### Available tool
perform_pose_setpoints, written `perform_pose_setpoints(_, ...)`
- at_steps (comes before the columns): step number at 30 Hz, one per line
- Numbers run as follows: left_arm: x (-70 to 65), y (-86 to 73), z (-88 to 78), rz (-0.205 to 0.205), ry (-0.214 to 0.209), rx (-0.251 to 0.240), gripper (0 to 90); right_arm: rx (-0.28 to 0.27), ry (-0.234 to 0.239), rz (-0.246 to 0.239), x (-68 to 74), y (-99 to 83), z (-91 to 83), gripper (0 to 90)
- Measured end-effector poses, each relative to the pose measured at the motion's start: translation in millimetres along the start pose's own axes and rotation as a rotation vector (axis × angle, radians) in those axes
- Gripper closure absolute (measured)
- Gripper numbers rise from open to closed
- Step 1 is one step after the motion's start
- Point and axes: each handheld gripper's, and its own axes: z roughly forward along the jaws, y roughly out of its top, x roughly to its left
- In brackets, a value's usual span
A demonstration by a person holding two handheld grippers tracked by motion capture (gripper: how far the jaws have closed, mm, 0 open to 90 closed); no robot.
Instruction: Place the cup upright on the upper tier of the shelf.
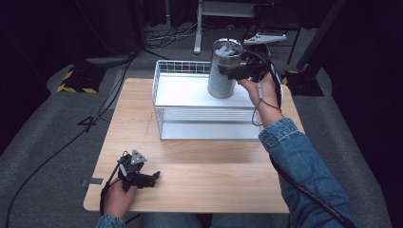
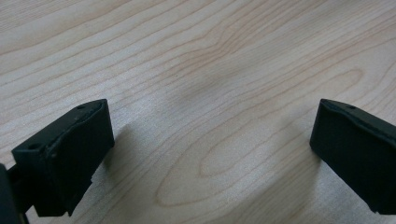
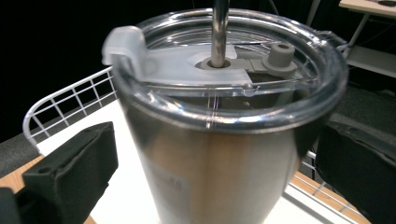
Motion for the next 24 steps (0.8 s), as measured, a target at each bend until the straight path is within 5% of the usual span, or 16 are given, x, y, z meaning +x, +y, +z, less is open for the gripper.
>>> perform_pose_setpoints(24,-0.5,-0.5,-0.1,-0.002,0.006,-0.003,0.2,-0.061,0.072,-0.044,5.8,-24.7,-86.4,0.0)
